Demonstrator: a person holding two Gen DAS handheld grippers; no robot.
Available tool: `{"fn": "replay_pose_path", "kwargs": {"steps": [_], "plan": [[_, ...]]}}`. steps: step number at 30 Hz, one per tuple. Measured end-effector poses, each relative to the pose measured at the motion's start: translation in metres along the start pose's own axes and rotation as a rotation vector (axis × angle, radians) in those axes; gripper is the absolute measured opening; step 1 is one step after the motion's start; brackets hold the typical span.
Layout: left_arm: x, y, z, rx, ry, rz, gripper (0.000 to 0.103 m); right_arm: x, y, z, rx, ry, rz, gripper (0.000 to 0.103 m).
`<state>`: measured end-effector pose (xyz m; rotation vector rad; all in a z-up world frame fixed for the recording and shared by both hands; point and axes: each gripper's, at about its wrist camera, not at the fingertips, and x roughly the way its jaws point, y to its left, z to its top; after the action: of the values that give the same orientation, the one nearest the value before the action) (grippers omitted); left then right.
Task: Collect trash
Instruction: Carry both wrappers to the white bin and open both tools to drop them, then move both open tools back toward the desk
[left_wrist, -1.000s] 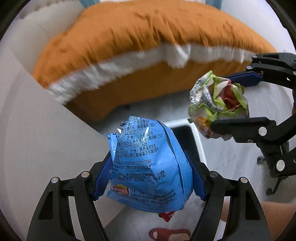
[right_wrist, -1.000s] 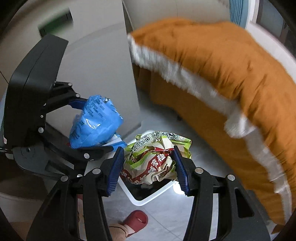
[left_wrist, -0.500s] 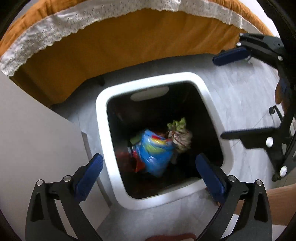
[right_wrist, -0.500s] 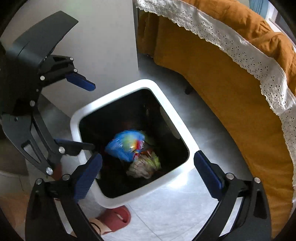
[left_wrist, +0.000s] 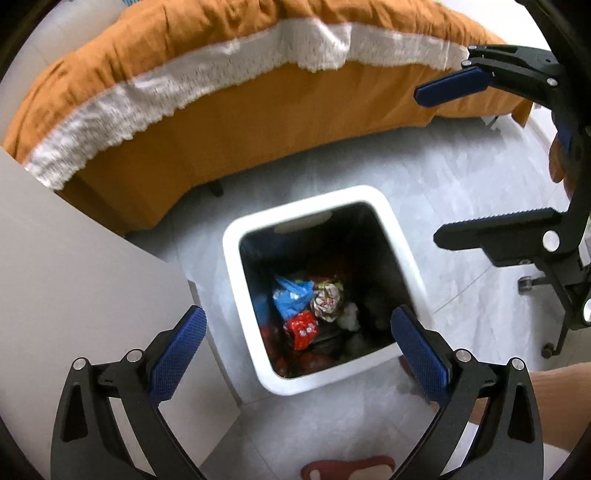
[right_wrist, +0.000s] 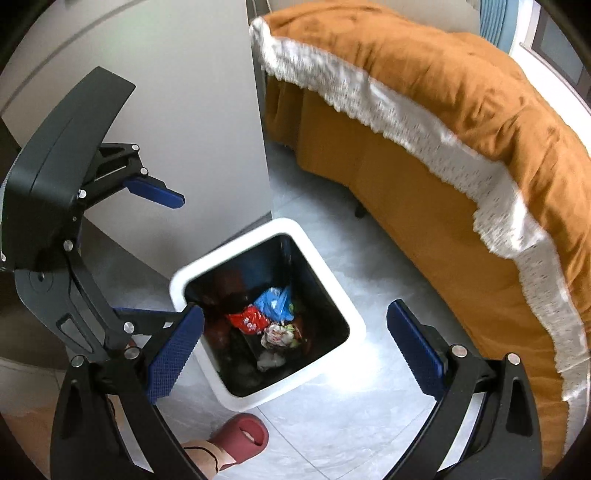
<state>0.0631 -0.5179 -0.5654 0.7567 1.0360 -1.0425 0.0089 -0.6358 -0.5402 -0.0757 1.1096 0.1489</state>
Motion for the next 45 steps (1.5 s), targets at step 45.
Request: {"fn": "replay_pose_path", "kwargs": {"steps": [45], "plan": [[-0.522,0.130,-0.045,-0.482,-0.468,0.606,0.099,-0.350,0.193,0.264,-0.071,-0.588,0.133,0.099]]}}
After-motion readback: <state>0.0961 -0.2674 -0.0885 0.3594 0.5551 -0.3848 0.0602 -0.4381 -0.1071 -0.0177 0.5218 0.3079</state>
